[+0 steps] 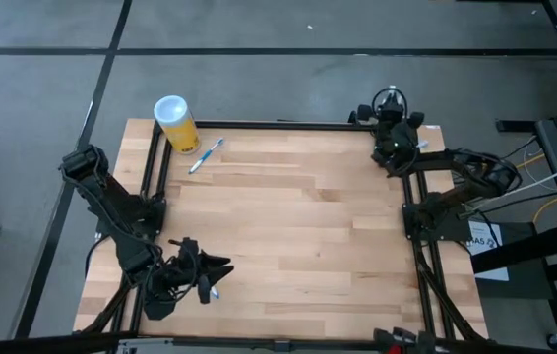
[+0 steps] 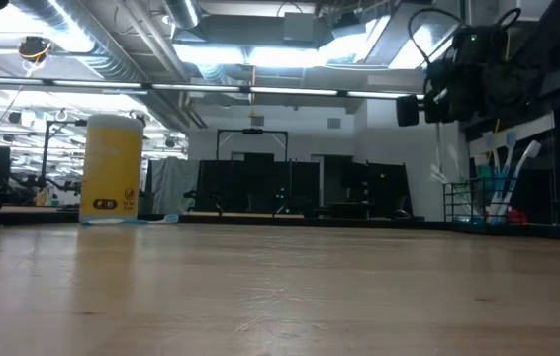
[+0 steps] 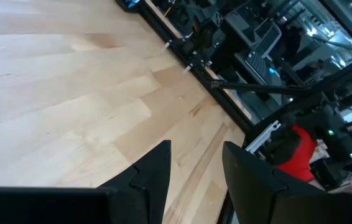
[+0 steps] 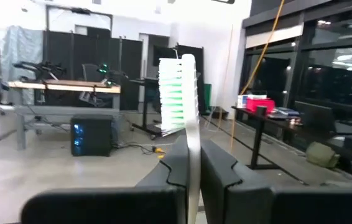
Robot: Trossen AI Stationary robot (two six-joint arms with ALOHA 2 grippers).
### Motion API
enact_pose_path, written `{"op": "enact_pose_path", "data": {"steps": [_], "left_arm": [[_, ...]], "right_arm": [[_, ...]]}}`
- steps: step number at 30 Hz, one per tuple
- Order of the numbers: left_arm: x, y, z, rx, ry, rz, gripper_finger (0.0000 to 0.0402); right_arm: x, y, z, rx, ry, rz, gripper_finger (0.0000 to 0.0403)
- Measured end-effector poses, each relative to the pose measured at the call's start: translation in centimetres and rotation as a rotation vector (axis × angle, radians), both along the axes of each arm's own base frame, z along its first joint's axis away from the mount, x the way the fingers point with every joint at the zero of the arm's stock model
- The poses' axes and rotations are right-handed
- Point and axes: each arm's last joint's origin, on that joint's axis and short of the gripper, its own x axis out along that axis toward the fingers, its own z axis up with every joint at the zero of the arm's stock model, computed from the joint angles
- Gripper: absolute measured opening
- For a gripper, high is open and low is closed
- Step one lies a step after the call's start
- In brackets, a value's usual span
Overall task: Pick & Place toothbrushing station
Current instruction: Put the green toothbrush into the mesh organizer
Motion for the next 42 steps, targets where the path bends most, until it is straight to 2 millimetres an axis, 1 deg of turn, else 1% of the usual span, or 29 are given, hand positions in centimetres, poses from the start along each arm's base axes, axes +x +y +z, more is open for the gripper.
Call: {"op": "enact_pose_path", "data": {"steps": [7, 16, 24, 28, 36, 42], "left_arm": [[0.0, 0.0, 0.0, -0.004, -0.002, 0.001, 0.0141], [0.0, 0.1, -0.1, -0.012, -0.001, 0.009, 0.0141], [-0.2, 0.1, -0.2, -0.019, 0.005, 0.010, 0.0141], [-0.4, -0.1, -0.2, -0.019, 0.005, 0.004, 0.0141], [-0.8, -0.4, -0.2, -0.016, 0.001, -0.012, 0.0141], [-1.2, -0.7, -0.2, -0.010, -0.007, -0.020, 0.0141]], "right_arm": [[-0.7, -2.1, -0.5, 0.016, 0.030, -0.058, 0.0016], [-1.2, -3.2, -1.3, 0.052, 0.051, -0.081, 0.0016], [-1.2, -3.3, -1.7, 0.085, 0.053, -0.104, 0.0016], [-1.1, -3.3, -2.3, 0.124, 0.050, -0.119, 0.0016], [-0.4, -2.5, -2.9, 0.159, 0.026, -0.134, 0.0016], [0.1, -2.1, -3.4, 0.192, 0.044, -0.124, 0.0016]]}}
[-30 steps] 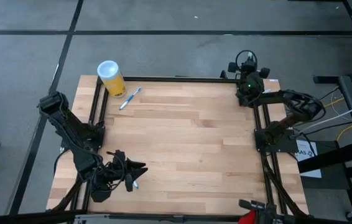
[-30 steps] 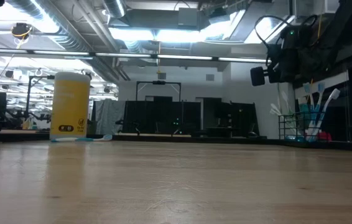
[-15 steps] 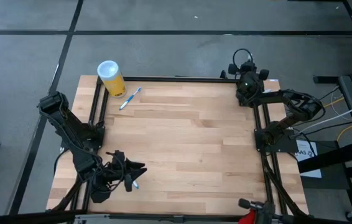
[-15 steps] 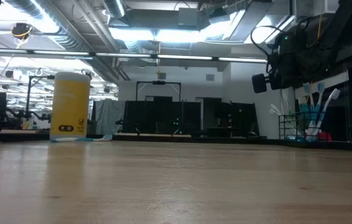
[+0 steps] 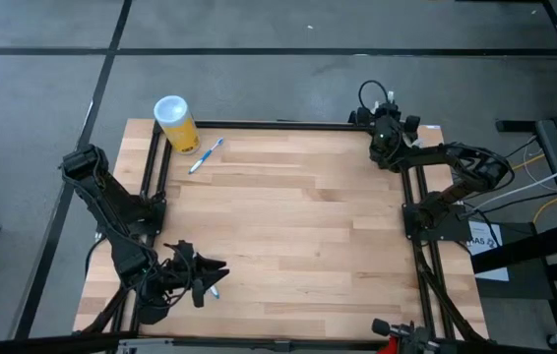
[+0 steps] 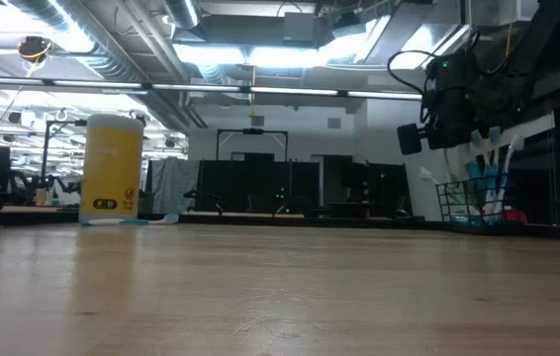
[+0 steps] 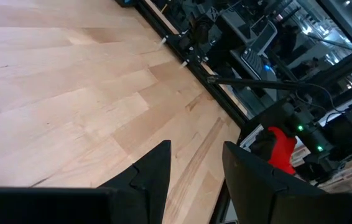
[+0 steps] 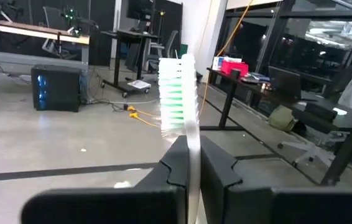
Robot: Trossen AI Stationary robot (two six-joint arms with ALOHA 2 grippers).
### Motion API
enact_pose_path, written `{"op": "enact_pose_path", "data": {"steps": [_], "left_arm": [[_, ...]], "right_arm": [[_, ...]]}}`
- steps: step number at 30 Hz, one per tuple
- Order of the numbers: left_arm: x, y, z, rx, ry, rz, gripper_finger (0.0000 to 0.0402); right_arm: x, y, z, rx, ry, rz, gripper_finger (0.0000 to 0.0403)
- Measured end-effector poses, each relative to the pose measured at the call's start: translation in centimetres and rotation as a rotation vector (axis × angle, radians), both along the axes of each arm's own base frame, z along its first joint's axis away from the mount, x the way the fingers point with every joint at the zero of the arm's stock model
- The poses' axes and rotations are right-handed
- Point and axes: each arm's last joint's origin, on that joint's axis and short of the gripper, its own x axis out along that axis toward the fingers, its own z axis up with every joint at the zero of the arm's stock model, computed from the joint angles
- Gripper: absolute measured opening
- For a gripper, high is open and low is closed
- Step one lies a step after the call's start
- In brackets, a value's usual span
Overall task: Pick & Place toothbrushing station
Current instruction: Put the green toothbrush into the mesh organizer
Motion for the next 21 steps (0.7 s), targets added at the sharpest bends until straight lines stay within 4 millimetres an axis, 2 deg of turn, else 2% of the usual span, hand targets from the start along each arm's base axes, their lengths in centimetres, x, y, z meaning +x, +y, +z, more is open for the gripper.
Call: {"op": "enact_pose_path", "data": {"steps": [5, 11, 21], "left_arm": [[-0.4, -0.3, 0.0, 0.000, -0.001, -0.019, 0.0141], [-0.6, -0.4, 0.0, 0.002, -0.001, -0.025, 0.0141], [-0.6, -0.4, 0.0, 0.003, -0.001, -0.025, 0.0141]], "right_arm": [[-0.2, 0.1, -0.1, -0.003, -0.019, -0.089, 0.0016], [-0.3, 0.1, -0.1, -0.001, -0.010, -0.097, 0.0036], [0.2, 0.3, 1.3, -0.082, -0.042, 0.036, 0.0041]]}}
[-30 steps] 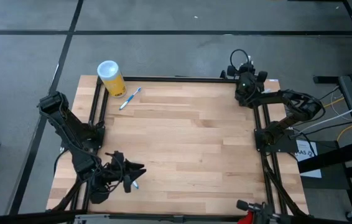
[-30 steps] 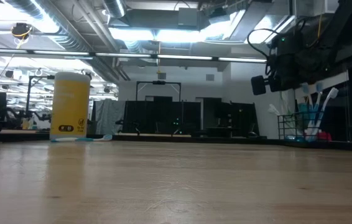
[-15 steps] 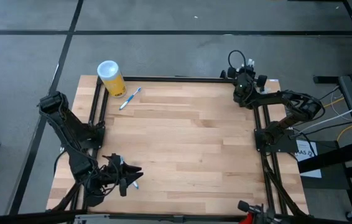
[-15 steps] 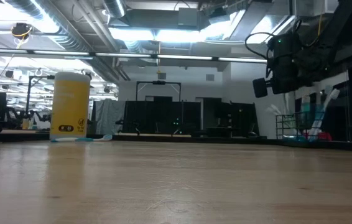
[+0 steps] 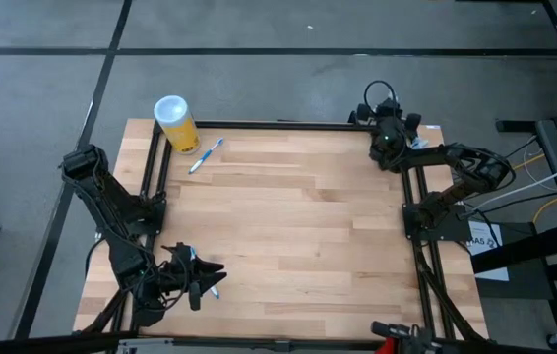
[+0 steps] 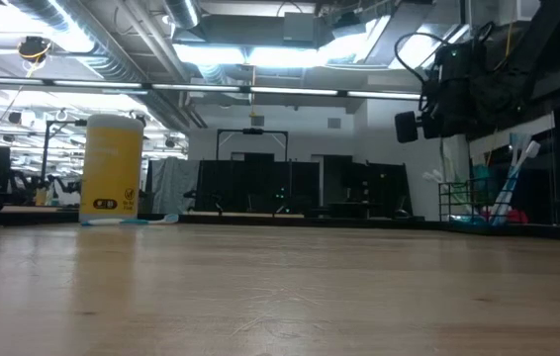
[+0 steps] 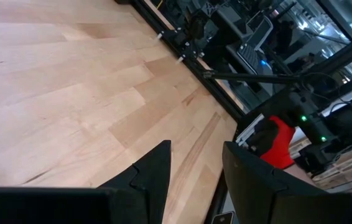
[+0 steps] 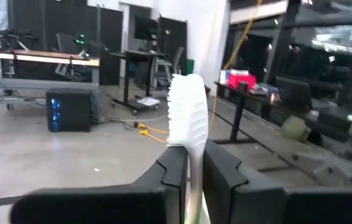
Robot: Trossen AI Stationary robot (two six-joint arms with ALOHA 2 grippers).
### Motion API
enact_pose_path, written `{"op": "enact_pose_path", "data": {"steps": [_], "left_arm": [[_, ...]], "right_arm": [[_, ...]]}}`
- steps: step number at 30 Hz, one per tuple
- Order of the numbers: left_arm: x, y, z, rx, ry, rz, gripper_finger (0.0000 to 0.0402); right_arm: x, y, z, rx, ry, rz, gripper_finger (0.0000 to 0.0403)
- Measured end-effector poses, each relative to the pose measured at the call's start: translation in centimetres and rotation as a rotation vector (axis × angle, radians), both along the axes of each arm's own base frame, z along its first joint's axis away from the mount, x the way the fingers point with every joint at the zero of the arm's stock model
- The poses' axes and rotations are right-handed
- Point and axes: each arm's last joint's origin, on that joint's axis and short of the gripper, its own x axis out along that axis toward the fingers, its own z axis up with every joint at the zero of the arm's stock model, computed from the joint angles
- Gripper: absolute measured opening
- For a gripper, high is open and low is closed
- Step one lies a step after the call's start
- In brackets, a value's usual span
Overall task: Pick & Place toothbrushing station
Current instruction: Put the green toothbrush into the mesh organizer
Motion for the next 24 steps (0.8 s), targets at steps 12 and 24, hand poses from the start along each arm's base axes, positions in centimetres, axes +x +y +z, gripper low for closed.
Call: {"op": "enact_pose_path", "data": {"steps": [12, 24], "left_arm": [[0.0, 0.1, -0.1, 0.003, 0.005, 0.002, 0.0141], [-0.1, 0.0, -0.1, -0.006, 0.003, 0.002, 0.0136]], "right_arm": [[0.1, 0.3, -0.8, 0.080, 0.093, -0.060, 0.0042], [1.0, 1.5, -2.4, 0.155, 0.096, -0.064, 0.0055]]}}
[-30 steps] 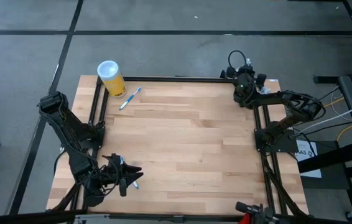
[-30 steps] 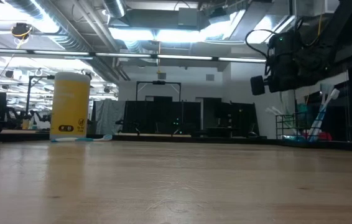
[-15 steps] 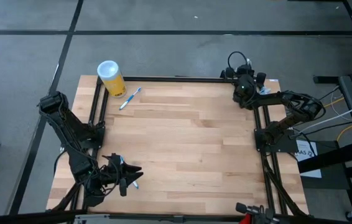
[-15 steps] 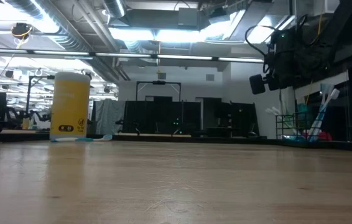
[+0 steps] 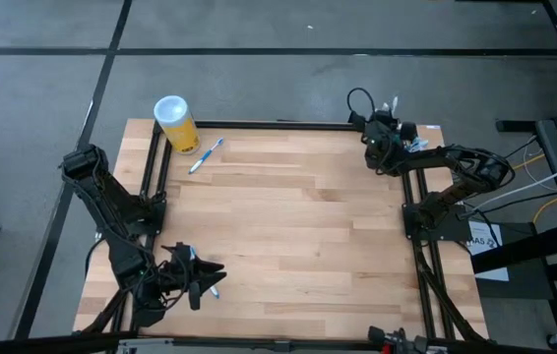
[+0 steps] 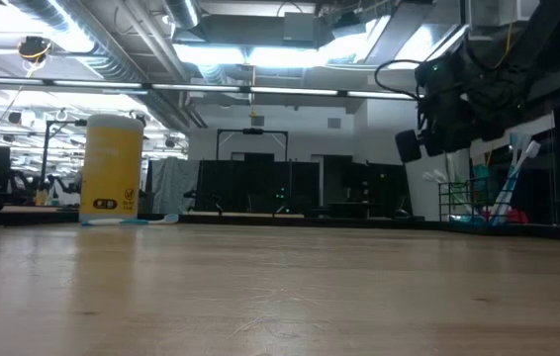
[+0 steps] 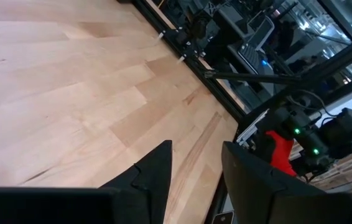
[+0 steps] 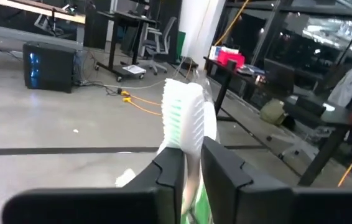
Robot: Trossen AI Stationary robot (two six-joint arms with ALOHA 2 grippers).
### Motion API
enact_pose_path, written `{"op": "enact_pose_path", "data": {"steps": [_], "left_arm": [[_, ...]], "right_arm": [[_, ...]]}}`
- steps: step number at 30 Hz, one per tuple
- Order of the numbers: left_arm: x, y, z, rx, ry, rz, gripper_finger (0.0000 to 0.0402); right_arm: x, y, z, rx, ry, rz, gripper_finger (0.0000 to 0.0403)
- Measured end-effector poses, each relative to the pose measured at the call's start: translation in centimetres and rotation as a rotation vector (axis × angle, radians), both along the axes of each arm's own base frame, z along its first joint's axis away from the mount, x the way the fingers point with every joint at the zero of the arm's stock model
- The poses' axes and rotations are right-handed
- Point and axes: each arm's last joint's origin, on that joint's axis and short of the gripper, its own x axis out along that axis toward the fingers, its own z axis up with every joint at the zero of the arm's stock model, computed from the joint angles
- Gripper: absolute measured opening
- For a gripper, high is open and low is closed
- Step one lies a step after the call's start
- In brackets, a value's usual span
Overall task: Pick & Place toothbrushing station
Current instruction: Put the green toothbrush into the mesh organizer
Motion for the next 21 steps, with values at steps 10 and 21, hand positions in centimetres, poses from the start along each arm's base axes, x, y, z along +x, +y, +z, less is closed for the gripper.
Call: {"op": "enact_pose_path", "data": {"steps": [10, 21], "left_arm": [[-0.5, -0.4, 0.0, -0.004, -0.003, -0.024, 0.0096], [-0.6, -0.3, -0.2, 0.021, 0.017, -0.028, 0.0091]], "right_arm": [[0.0, 1.0, 0.9, -0.019, -0.102, 0.035, 0.0082], [-1.9, 0.2, 0.2, 0.083, -0.188, 0.056, 0.0089]]}}
